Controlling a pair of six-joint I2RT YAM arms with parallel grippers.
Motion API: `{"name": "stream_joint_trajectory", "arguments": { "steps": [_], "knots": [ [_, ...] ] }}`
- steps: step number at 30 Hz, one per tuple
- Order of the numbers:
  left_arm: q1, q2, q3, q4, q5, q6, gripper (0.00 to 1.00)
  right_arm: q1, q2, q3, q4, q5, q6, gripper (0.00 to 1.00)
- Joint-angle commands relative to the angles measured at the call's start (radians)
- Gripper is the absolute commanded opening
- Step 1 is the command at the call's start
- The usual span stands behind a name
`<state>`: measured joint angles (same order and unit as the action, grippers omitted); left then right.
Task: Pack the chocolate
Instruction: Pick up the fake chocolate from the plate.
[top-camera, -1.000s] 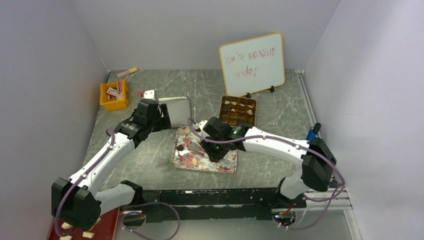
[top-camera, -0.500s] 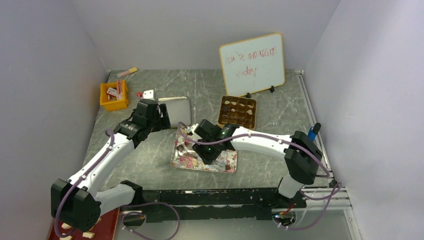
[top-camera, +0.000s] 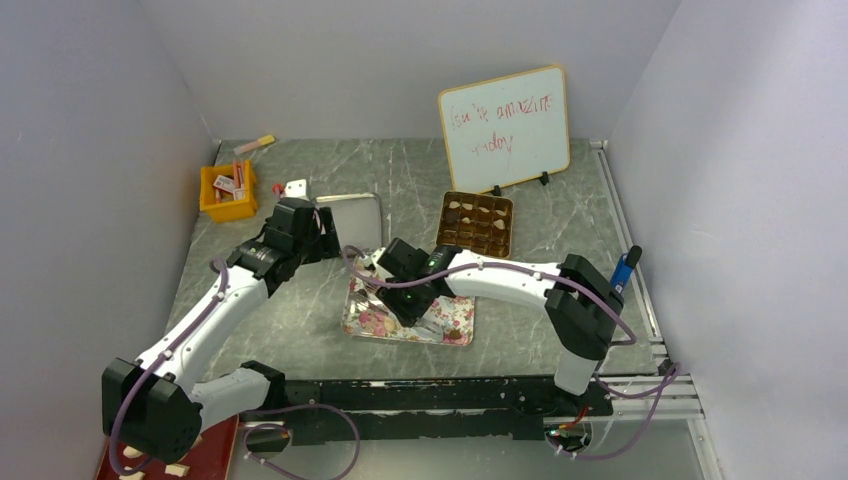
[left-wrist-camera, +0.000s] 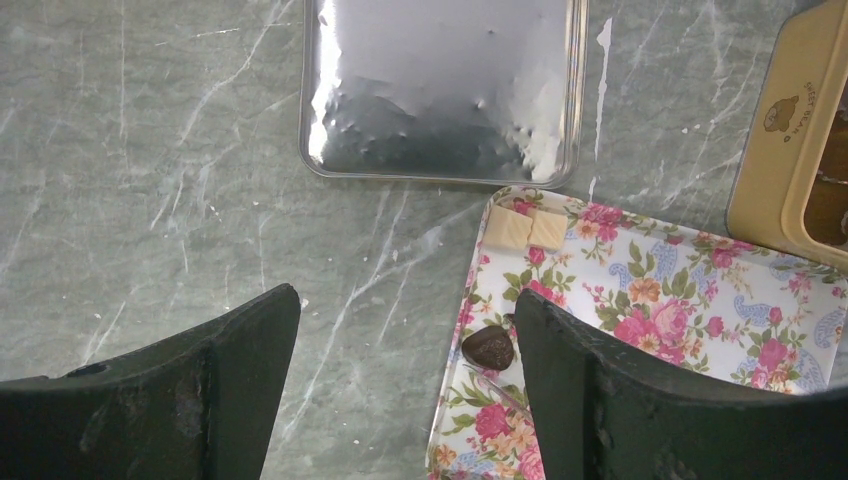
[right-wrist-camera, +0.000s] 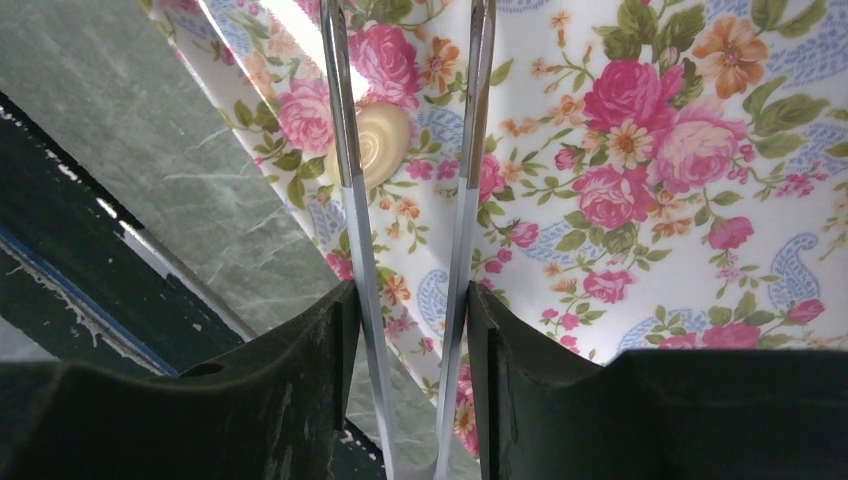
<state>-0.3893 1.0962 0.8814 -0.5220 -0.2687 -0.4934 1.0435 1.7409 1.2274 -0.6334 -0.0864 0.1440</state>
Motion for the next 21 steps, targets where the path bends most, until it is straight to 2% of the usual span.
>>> {"name": "stream_joint_trajectory", "arguments": {
  "steps": [1,5,7,10,21],
  "knots": [
    [0.006,-0.025,0.012,0.002,-0.018,-0.007,0.84,0.004,0.019,0.050,0.022,0.033,-0.021,0.43],
    [0.008,-0.027,0.008,0.002,-0.018,-0.007,0.84,0.004,0.022,0.048,0.020,0.054,-0.013,0.28],
    [0.009,-0.025,0.006,0.002,-0.018,-0.009,0.84,0.005,0.012,0.042,0.022,0.060,-0.004,0.12],
    [0.009,-0.024,0.007,0.004,-0.015,-0.008,0.84,0.004,-0.010,0.039,0.016,0.064,0.007,0.00],
    [0.012,-0.005,0.011,0.024,-0.004,-0.013,0.84,0.006,-0.161,0.052,-0.033,0.124,0.077,0.00]
  ]
}}
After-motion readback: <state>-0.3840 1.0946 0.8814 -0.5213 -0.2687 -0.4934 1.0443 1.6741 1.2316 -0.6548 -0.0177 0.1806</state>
